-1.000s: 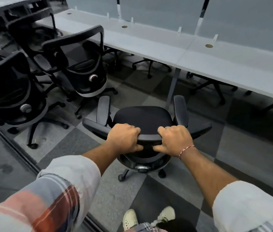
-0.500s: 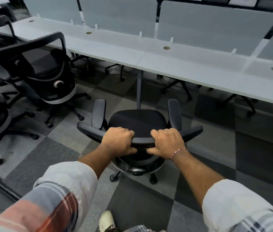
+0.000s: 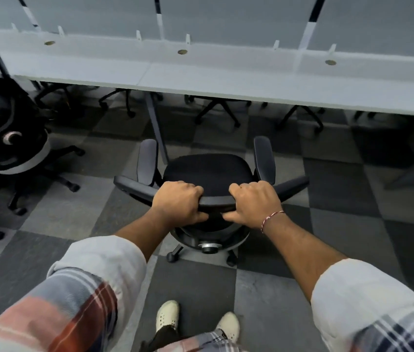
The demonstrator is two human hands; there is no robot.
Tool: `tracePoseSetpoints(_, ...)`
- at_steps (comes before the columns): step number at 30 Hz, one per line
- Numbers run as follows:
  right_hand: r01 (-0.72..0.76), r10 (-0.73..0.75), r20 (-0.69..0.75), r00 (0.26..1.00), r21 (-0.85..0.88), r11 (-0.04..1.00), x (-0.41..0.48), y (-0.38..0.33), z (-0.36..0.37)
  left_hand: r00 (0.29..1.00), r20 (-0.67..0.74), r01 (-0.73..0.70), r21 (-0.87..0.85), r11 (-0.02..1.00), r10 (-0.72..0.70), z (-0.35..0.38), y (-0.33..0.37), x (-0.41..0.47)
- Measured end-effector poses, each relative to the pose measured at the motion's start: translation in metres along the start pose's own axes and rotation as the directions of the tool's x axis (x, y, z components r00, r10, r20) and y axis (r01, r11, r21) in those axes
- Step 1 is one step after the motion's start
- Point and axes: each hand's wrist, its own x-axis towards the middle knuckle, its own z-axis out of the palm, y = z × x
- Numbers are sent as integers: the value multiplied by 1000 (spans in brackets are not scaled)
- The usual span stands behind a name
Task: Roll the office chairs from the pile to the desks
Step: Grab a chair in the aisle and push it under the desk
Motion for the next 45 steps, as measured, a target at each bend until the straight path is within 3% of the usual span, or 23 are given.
tracePoseSetpoints(18,-349,347,-42,937,-73,934,-129,66,9,923,-55,-384,-65,921,381,-6,118,56)
tracePoseSetpoints(30,-625,630,95,771,-83,776,-147,71,-5,795,-79,-606,-57,793,602,-7,138,106)
tracePoseSetpoints(35,-695,703,79,707,-102,711,-148,86,-4,733,-90,-678,-35,734,674,-10,152,141)
tracePoseSetpoints(45,-716,720,-10,693,-125,687,-136,121,2,681,-34,-731,14,682,731,-21,163,201)
